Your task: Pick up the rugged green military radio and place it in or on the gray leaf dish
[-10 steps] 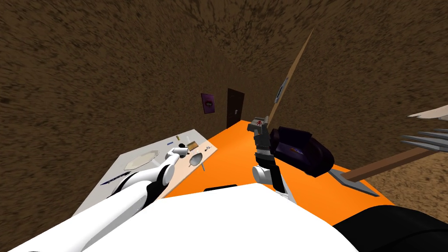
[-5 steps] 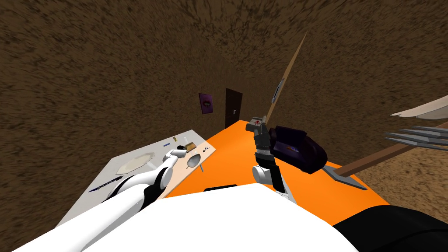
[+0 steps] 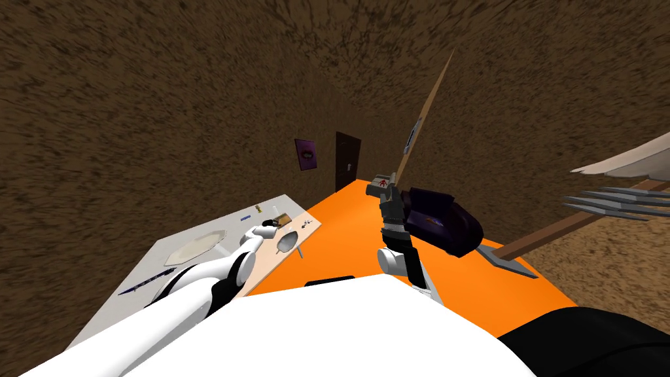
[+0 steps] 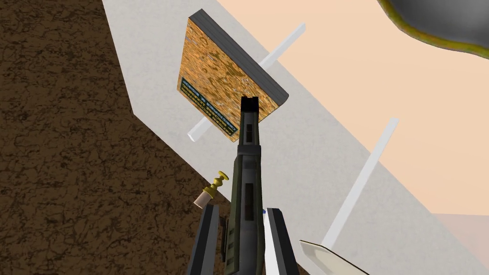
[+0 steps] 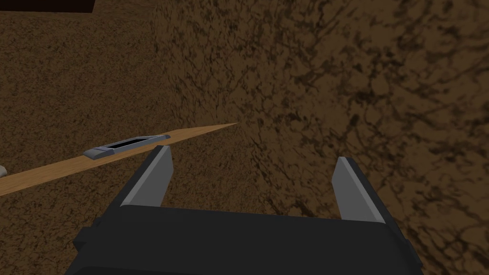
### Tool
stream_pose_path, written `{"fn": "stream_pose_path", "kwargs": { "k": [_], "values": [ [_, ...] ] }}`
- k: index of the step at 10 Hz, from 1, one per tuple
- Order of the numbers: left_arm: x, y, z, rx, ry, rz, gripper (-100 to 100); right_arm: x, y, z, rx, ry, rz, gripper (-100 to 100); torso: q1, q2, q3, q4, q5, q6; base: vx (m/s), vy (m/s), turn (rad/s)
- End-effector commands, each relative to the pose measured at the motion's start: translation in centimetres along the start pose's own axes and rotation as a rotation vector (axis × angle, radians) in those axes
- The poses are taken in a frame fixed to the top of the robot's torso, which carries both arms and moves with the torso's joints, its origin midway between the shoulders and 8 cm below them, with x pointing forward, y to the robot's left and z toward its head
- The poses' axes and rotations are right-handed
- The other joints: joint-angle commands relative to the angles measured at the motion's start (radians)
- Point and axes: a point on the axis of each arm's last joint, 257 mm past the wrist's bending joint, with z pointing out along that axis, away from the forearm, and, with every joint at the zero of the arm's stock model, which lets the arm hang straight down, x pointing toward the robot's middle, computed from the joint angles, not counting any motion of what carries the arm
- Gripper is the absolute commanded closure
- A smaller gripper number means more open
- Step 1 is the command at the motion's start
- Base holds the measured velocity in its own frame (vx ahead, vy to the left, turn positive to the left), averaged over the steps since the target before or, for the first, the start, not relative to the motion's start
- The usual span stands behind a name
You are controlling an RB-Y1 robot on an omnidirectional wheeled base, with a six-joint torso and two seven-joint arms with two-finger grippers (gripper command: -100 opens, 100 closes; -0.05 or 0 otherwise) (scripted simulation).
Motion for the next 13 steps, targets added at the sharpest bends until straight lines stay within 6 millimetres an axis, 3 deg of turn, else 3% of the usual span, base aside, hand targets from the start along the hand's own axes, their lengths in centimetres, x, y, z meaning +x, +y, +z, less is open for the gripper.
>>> {"fn": "stream_pose_path", "kwargs": {
  "k": [1,2,4,5,7,8,11,12,13],
  "values": [
    [-0.2,-0.5,-0.1,0.022,-0.006,0.003,100,0.0,0.0,0.0,0.0,0.0,0.0,0,0.0,0.0,0.0,0.0,0.0,0.0,0.005,0.002,0.01],
    [-1.0,0.5,0.0,0.047,-0.03,0.071,100,0.0,0.0,0.0,0.0,0.0,0.0,0,0.0,0.0,0.0,0.0,0.0,0.0,0.013,-0.015,-0.121],
    [-1.2,-0.6,0.0,0.087,-0.038,0.072,100,0.0,0.0,0.0,0.0,0.0,0.0,0,-0.001,0.0,0.0,0.0,0.0,0.0,0.007,-0.013,-0.042],
    [-1.7,0.6,0.0,0.105,-0.056,0.142,100,0.0,0.0,0.0,0.0,0.0,0.0,0,-0.001,0.001,0.0,0.0,0.0,0.0,0.013,-0.021,-0.125],
    [-1.8,-0.6,-0.2,0.151,-0.066,0.142,100,0.0,0.0,0.0,0.0,0.0,0.0,0,-0.002,0.001,0.0,0.0,-0.001,0.001,0.005,-0.013,-0.038],
    [-2.1,1.1,-0.1,0.149,-0.077,0.213,100,0.0,0.0,0.0,0.0,0.0,0.0,0,-0.001,0.001,0.001,0.001,-0.001,0.0,0.007,-0.018,-0.137],
    [-2.2,-0.6,-0.5,0.213,-0.09,0.214,100,0.0,0.0,0.0,0.0,0.0,0.0,0,-0.001,0.002,0.001,0.001,-0.001,0.0,0.001,-0.008,-0.015],
    [-2.2,1.2,-0.5,0.211,-0.098,0.284,100,0.0,0.0,0.0,0.0,0.0,0.0,0,-0.001,0.002,0.001,0.001,-0.001,0.0,0.006,-0.007,-0.133],
    [-2.3,0.3,-0.7,0.245,-0.105,0.285,100,0.0,0.0,0.0,0.0,0.0,0.0,0,-0.001,0.002,0.001,0.0,-0.001,0.0,0.002,-0.007,-0.073]
  ]
}}
